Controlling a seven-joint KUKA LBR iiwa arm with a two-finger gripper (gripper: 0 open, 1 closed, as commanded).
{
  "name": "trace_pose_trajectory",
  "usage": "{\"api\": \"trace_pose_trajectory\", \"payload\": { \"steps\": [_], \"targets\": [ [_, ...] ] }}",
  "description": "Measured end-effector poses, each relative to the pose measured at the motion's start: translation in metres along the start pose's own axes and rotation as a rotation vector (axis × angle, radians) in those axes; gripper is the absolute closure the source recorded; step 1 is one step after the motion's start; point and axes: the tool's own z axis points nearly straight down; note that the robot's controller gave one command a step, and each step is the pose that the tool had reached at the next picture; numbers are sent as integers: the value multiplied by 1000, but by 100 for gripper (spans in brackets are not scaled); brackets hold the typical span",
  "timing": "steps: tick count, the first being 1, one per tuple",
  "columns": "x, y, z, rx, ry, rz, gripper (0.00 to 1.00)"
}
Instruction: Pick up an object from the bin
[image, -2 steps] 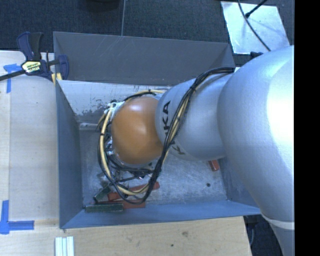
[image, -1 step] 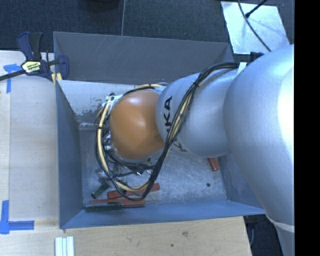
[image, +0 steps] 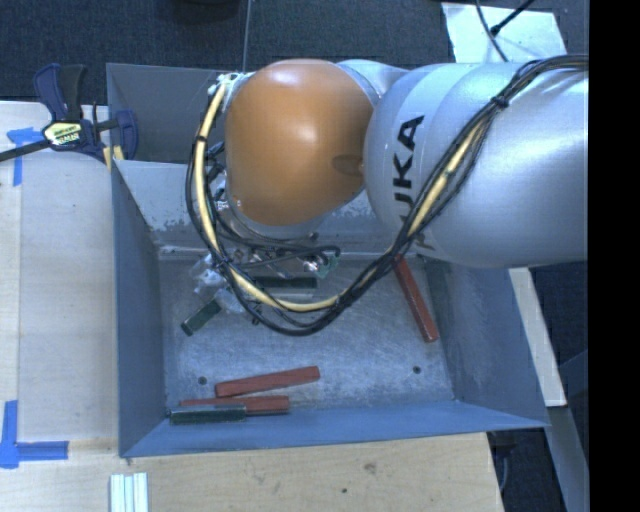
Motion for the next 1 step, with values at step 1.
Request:
{"api": "trace_pose_trajectory", "payload": {
  "steps": [1],
  "targets": [
    [-15,-9,-16,-3,5,-182,100]
  ]
}}
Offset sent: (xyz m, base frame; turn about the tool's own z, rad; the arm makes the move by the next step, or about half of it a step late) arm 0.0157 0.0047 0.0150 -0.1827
